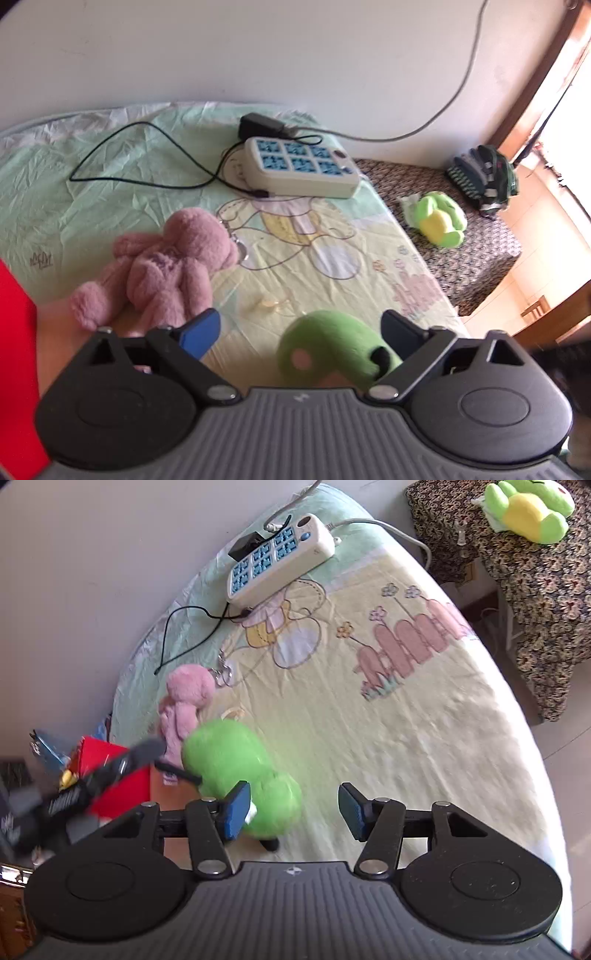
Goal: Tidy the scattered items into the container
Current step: 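Lift the green bug plush with the right gripper toward the red box, then carry the green bug plush with the right gripper over the red box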
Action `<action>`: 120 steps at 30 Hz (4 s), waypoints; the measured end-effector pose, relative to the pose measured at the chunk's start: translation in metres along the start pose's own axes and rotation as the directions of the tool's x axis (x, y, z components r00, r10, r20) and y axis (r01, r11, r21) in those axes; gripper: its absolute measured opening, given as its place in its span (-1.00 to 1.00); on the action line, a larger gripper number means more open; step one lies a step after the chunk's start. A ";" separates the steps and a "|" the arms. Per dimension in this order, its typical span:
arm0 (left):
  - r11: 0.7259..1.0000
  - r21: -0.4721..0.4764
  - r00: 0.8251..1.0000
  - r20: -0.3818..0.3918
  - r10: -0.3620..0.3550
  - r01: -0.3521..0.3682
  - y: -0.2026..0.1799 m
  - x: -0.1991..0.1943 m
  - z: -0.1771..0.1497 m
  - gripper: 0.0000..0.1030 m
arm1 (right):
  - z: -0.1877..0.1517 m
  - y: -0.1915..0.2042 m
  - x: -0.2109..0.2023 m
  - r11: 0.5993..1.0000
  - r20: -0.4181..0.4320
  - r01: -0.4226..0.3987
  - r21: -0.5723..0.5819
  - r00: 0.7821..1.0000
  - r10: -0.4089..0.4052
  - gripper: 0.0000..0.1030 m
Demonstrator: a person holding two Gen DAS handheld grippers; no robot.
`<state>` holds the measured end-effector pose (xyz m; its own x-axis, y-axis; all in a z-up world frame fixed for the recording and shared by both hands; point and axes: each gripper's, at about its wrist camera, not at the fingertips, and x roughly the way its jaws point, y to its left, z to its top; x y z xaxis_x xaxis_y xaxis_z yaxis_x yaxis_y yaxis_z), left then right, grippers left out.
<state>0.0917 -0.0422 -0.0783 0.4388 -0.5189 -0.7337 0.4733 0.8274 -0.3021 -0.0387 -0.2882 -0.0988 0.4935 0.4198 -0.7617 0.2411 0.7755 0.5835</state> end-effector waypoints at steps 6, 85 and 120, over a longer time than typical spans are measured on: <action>0.997 0.061 0.997 -0.047 0.058 -0.055 -0.018 0.036 0.009 0.64 | -0.026 0.004 0.000 0.999 -0.058 -0.032 -0.043 0.998 0.029 0.08; 0.978 -0.054 0.970 -0.129 -0.205 0.199 -0.039 0.069 -0.009 0.35 | 0.073 -0.042 0.080 0.924 -0.019 -0.318 0.214 0.944 0.330 0.12; 0.991 -0.117 0.950 0.297 0.090 -0.058 0.076 -0.197 -0.035 0.37 | -0.004 0.209 0.065 0.831 -0.049 -0.549 -0.093 0.836 0.547 0.09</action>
<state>0.0141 0.1308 0.0219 0.6870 -0.4823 -0.5435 0.3547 0.8754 -0.3284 0.0404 -0.0971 -0.0274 0.5036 0.7980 -0.3311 -0.1486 0.4576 0.8767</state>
